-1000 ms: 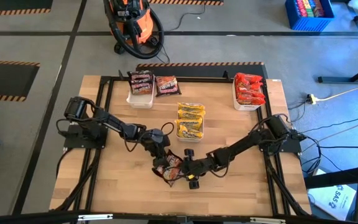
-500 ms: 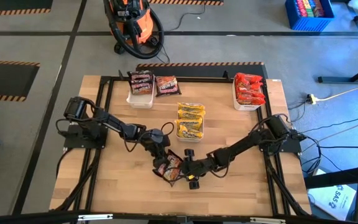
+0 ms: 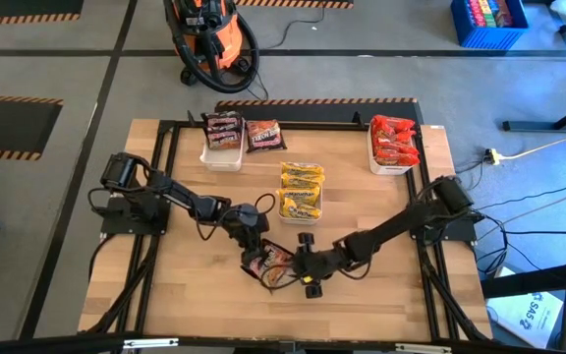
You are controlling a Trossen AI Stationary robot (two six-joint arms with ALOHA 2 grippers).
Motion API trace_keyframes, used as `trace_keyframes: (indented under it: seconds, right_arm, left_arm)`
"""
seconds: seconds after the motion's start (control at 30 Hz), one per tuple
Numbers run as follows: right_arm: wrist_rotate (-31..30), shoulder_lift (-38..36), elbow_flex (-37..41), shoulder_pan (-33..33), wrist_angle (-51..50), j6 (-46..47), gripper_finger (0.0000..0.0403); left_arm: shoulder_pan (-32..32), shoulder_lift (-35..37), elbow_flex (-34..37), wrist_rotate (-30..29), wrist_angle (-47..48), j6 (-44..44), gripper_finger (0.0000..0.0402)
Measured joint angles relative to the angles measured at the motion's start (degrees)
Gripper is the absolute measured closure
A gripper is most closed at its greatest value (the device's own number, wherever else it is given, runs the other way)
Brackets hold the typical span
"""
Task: Sort Maruchan noodles
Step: Put the black noodle pack into the white left bin
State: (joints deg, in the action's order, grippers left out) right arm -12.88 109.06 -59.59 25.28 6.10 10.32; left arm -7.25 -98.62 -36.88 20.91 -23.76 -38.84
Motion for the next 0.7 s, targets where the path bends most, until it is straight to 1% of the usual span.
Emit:
trace_keyframes:
  seconds: [0.07,0.17,0.37,0.47,0.53,0.7]
  right_arm:
    - [-1.1,-1.2,0.0,0.9,-2.8,0.7,0.0210]
    - [-2.2,-2.8,0.0,2.5,-7.6,2.8,0.0210]
    - [-3.2,-5.0,0.0,5.4,-16.4,7.3,0.0210]
    - [-4.1,-5.4,0.0,6.3,-20.7,9.3,0.0210]
    - [-5.0,-5.4,0.0,6.8,-24.0,11.0,0.0210]
    - [-7.7,-5.4,0.0,6.9,-28.3,14.0,0.0210]
  left_arm:
    - [0.0,0.1,0.0,0.0,0.0,0.5,0.0398]
    - [-0.1,0.4,0.0,0.0,0.4,0.9,0.0399]
    - [-1.6,4.4,0.0,-1.6,3.2,2.8,0.0401]
    - [-2.6,8.7,0.0,-3.6,7.4,4.5,0.0401]
    - [-3.2,11.9,-0.1,-6.1,12.2,5.9,0.0401]
    - [-4.8,19.6,0.0,-12.7,23.7,9.8,0.0401]
